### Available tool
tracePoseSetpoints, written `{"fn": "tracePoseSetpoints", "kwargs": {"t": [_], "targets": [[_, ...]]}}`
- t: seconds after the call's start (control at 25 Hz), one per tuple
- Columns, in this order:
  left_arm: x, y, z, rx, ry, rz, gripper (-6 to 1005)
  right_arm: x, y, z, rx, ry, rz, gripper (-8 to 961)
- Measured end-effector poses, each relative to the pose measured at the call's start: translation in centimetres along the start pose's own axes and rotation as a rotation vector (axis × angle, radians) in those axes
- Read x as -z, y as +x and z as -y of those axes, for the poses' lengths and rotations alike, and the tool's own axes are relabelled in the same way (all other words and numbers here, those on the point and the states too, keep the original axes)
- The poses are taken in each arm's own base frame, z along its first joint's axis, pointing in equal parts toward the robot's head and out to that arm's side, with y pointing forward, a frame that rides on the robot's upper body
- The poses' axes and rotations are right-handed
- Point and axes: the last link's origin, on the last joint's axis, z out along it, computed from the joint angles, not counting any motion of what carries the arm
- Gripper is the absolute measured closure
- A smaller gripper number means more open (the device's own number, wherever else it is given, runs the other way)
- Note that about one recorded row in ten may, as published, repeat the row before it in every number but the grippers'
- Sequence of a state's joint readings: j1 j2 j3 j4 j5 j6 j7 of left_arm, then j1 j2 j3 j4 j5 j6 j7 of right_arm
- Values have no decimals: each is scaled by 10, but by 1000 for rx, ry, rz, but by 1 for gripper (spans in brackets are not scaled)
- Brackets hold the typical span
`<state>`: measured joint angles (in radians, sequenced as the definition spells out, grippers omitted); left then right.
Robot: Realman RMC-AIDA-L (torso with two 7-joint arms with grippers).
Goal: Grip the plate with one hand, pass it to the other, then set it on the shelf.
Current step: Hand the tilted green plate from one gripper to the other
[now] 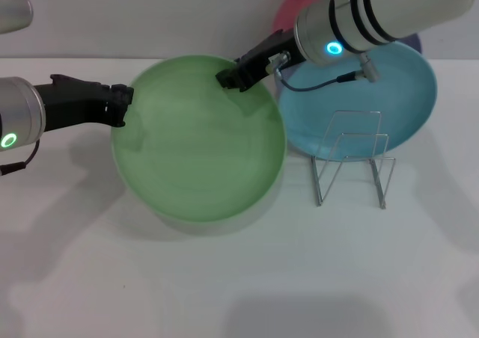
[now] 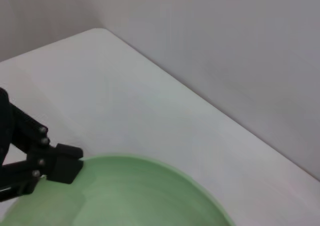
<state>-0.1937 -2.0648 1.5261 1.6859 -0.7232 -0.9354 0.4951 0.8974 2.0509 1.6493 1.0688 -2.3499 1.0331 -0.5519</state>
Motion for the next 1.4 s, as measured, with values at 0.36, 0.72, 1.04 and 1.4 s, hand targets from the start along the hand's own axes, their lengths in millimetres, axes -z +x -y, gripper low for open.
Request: {"fn": "tracePoseSetpoints", "kwargs": {"t": [0.36,0.72,1.04,1.4], "targets": [[4,3,-1,19,-44,-40,969,9,0,0,-3,9,48,812],[5,5,-6,7,-62,-54,760,9,1,-3,2,4,45,814],[12,10,-10,-27,-64,-83,598,15,3,1,7,27,55,829],[23,13,13,-48,82,-212,259,56,6,11,48,146,214,908]]}}
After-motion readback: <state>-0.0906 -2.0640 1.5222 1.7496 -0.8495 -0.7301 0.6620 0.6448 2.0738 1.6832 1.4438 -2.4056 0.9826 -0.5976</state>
